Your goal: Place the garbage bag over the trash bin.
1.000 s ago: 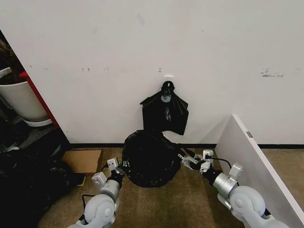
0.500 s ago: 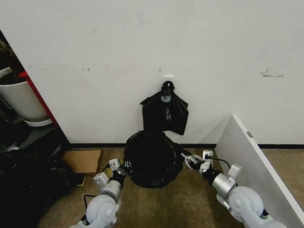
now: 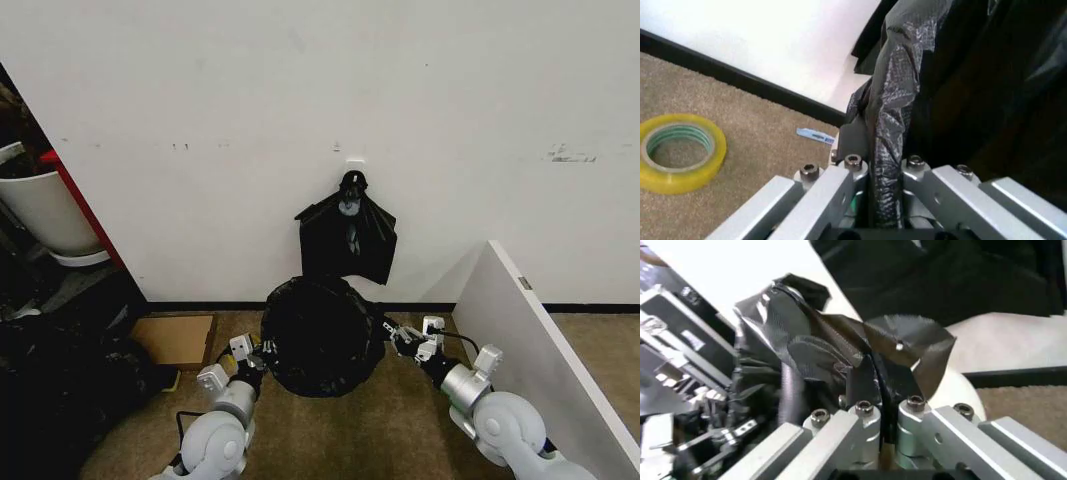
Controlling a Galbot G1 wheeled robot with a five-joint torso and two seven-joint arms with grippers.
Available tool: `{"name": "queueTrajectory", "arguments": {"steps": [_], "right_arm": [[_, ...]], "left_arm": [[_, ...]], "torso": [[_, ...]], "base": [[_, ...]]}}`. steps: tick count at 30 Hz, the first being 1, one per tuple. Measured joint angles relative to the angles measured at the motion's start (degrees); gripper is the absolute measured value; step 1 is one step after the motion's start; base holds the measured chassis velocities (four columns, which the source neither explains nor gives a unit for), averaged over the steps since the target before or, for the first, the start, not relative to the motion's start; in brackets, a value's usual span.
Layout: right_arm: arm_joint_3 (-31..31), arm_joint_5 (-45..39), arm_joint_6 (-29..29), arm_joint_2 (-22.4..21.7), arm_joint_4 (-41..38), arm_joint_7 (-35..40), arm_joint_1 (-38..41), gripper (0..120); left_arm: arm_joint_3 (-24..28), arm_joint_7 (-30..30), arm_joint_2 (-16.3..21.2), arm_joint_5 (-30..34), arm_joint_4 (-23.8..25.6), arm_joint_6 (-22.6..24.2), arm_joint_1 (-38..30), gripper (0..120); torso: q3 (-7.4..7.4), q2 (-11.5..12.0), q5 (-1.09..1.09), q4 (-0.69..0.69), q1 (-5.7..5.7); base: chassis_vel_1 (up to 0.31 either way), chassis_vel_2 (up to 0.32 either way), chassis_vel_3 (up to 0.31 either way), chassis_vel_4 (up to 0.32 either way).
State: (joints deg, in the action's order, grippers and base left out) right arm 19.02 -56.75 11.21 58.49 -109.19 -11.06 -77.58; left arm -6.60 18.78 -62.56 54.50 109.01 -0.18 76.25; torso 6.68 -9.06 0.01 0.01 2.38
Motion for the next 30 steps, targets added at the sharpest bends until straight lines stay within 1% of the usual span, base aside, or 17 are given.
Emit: {"name": "queueTrajectory", "arguments": {"steps": [7, 18, 19, 21, 22, 23, 24, 25, 30], "right_arm": [[-1.63, 1.20, 1.43, 0.61, 2.19, 5.68, 2.06, 0], [-1.93, 3.56, 1.70, 0.58, 1.93, 6.17, 1.20, 0], [-1.75, 4.10, 1.38, 0.69, 1.89, 6.13, 0.91, 1], [-1.27, 4.77, 0.64, 0.89, 1.94, 6.27, 0.63, 8], [-0.51, 5.35, -0.20, 1.08, 2.09, 6.73, 0.22, 15], [0.23, 5.46, -0.68, 1.20, 2.10, 6.98, -0.18, 18], [0.23, 5.46, -0.68, 1.20, 2.10, 6.98, -0.18, 18], [1.24, 5.47, -1.05, 1.34, 2.02, 7.18, -0.75, 22], [5.57, 5.37, -2.18, 2.54, -0.61, 8.35, -3.05, 43]], "left_arm": [[0.13, 0.00, 0.02, 0.07, 0.54, 0.23, 0.47, 0], [0.22, 0.71, -0.31, 1.17, 0.59, 0.85, 0.12, 0], [0.26, 1.49, -0.56, 1.99, 0.48, 1.36, -0.14, 0], [0.27, 3.04, -1.06, 3.23, 0.16, 2.09, -0.62, 0], [0.27, 4.62, -1.51, 4.37, -0.16, 2.82, -1.08, 0], [0.25, 5.99, -1.82, 5.32, -0.36, 3.52, -1.45, 0], [0.25, 5.99, -1.82, 5.32, -0.36, 3.52, -1.45, 0], [0.25, 7.63, -2.09, 6.53, -0.46, 4.52, -1.86, 0], [0.56, 14.45, -3.02, 12.06, -0.50, 8.94, -3.82, 0]], "torso": [[0.00, 0.00, 0.00, 0.00, 0.00], [0.00, 0.00, -0.01, 0.00, 0.00], [0.00, 0.00, -0.01, 0.00, 0.00], [0.00, 0.00, -0.01, 0.00, 0.00], [0.00, 0.00, 0.00, 0.00, 0.00], [0.00, 0.00, -0.01, 0.00, 0.00], [0.00, 0.00, -0.01, 0.00, 0.00], [0.00, 0.00, -0.01, 0.00, 0.00], [0.00, 0.00, -0.01, 0.00, 0.00]], "base": [[0.000, 0.000, 0.000, 0.000], [0.000, 0.000, 0.000, 0.000], [0.000, 0.000, 0.000, 0.000], [0.000, 0.000, 0.000, 0.000], [0.000, 0.000, 0.000, 0.000], [0.000, 0.000, 0.000, 0.000], [0.000, 0.000, 0.000, 0.000], [0.000, 0.000, 0.000, 0.000], [0.000, 0.000, 0.000, 0.000]]}}
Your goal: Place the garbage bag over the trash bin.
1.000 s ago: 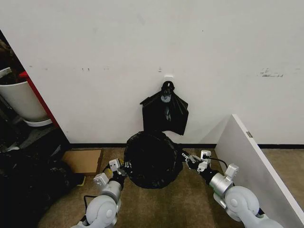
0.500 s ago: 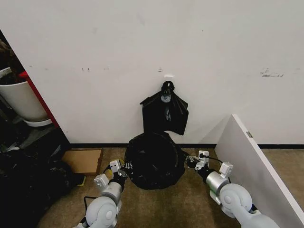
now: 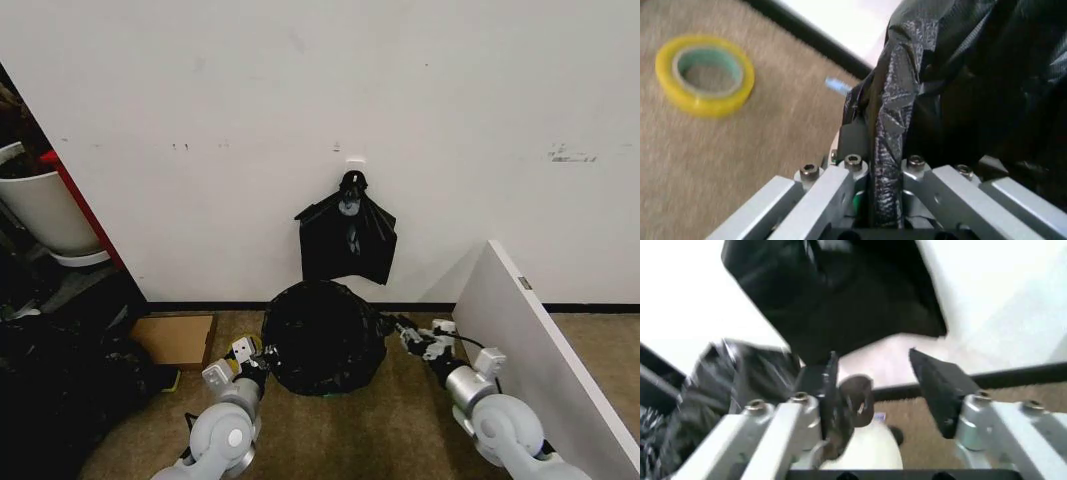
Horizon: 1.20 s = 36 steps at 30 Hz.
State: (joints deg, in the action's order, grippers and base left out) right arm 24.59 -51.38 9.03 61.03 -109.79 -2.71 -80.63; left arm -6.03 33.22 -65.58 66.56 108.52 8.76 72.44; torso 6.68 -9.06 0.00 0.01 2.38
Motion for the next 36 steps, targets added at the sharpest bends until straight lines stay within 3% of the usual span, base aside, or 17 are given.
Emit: {"name": "queueTrajectory", "arguments": {"steps": [11, 16, 32, 36], "right_arm": [[3.55, 2.35, -0.47, 3.44, -5.72, 4.38, -3.58, 80], [3.14, 7.59, -0.91, 5.10, -8.20, 5.76, -5.29, 98], [1.05, 10.73, -1.03, 6.98, -9.62, 6.16, -6.20, 100], [0.68, 11.13, -1.07, 7.19, -9.53, 6.16, -6.27, 100]], "left_arm": [[1.79, 7.93, -2.20, 1.45, -2.18, 5.60, -3.11, 0], [2.00, 11.07, -2.54, 2.84, -3.02, 8.18, -3.73, 0], [2.59, 15.15, -3.33, 1.44, -2.99, 10.86, -5.32, 0], [2.36, 14.41, -3.14, 0.39, -3.46, 10.82, -5.52, 11]], "torso": [[0.00, 0.00, 0.00, 0.00, 0.00], [0.00, 0.00, 0.00, 0.00, 0.00], [0.00, 0.00, 0.00, 0.00, 0.00], [0.00, 0.00, 0.01, 0.01, 0.00]], "base": [[0.000, 0.000, 0.000, 0.000], [0.000, 0.000, 0.000, 0.000], [0.000, 0.000, 0.000, 0.000], [0.000, 0.000, 0.000, 0.000]]}}
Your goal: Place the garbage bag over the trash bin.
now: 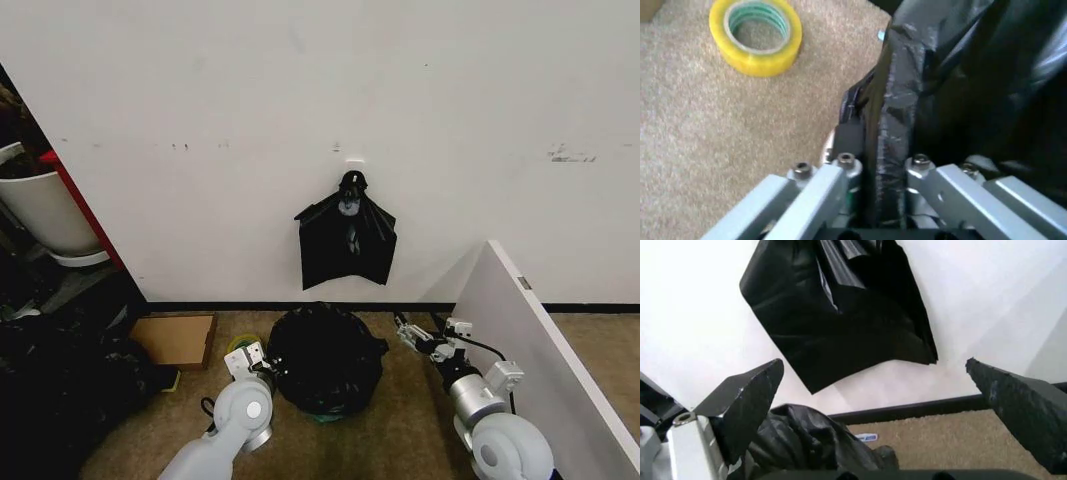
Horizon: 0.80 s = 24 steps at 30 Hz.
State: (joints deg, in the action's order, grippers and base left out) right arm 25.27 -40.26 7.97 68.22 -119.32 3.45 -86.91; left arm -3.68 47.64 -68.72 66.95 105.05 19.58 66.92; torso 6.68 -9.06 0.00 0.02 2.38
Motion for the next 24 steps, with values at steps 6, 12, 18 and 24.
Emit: {"name": "queueTrajectory", "arguments": {"steps": [6, 12, 18, 24], "right_arm": [[-0.27, 0.23, -0.01, 0.12, 0.09, 0.01, 0.03, 100], [-1.12, 1.05, -0.24, 0.76, 0.17, 0.01, -0.12, 100], [-1.86, 1.88, -0.43, 1.17, -0.07, -0.03, -0.58, 100], [-2.12, 2.12, -0.44, 1.30, -0.80, -0.05, -0.89, 100]], "left_arm": [[-0.13, -0.02, -0.03, -0.58, 0.21, -0.05, 0.10, 32], [-0.66, -0.73, 0.30, -1.51, 0.99, 0.04, 0.54, 54], [-0.91, -1.83, 0.60, -3.15, 2.40, 0.11, 1.70, 78], [-1.22, -3.42, 0.95, -5.93, 3.84, -0.02, 2.96, 98]], "torso": [[0.00, 0.00, 0.00, 0.00, 0.00], [0.00, 0.00, 0.00, -0.01, 0.00], [0.00, 0.00, 0.00, 0.00, 0.00], [0.00, 0.00, 0.00, -0.01, 0.00]], "base": [[0.000, 0.000, 0.000, 0.000], [0.000, 0.000, 0.000, 0.000], [0.000, 0.000, 0.000, 0.000], [0.000, 0.000, 0.000, 0.000]]}}
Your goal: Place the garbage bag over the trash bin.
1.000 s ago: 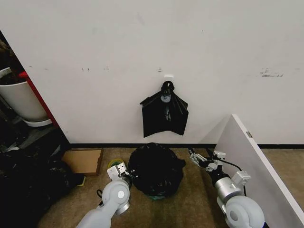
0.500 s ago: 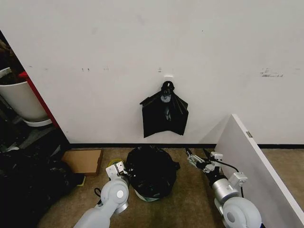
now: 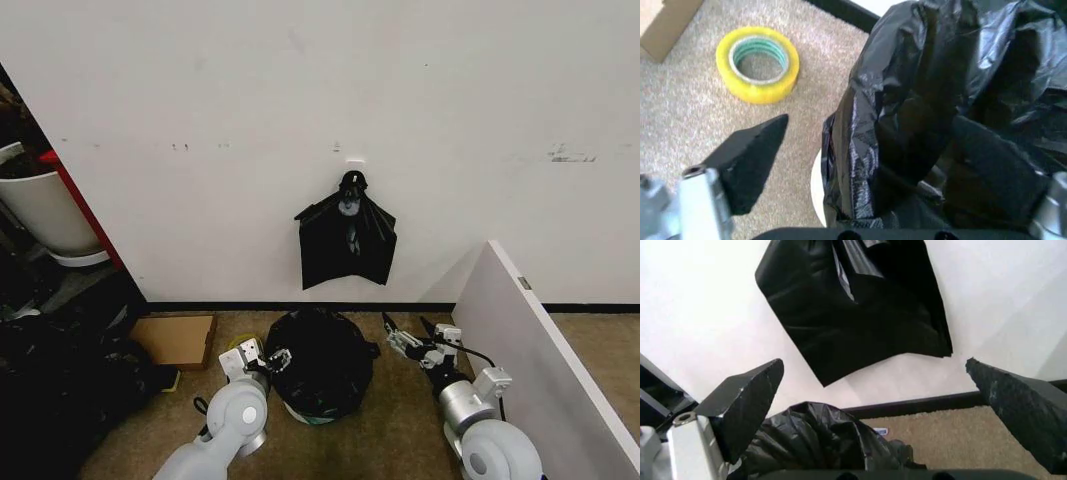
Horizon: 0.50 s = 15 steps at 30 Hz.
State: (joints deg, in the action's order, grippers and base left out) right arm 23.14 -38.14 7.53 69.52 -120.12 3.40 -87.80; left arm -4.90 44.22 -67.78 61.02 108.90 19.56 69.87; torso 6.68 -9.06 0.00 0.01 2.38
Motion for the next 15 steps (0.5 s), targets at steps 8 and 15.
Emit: {"name": "queueTrajectory", "arguments": {"steps": [8, 15], "right_arm": [[-0.02, 0.36, 0.00, 0.63, -0.58, 0.00, -0.41, 100], [0.26, 1.27, -0.27, 1.45, -1.09, 0.02, -1.40, 100]], "left_arm": [[-0.20, -2.02, 0.84, -2.75, 1.61, -0.93, 0.81, 100], [-0.90, -4.01, 2.18, -4.90, 3.16, -1.55, 1.83, 100]], "torso": [[0.00, 0.00, 0.00, 0.00, 0.00], [0.00, 0.00, 0.00, 0.00, 0.00]], "base": [[0.000, 0.000, 0.000, 0.000], [0.000, 0.000, 0.000, 0.000]]}}
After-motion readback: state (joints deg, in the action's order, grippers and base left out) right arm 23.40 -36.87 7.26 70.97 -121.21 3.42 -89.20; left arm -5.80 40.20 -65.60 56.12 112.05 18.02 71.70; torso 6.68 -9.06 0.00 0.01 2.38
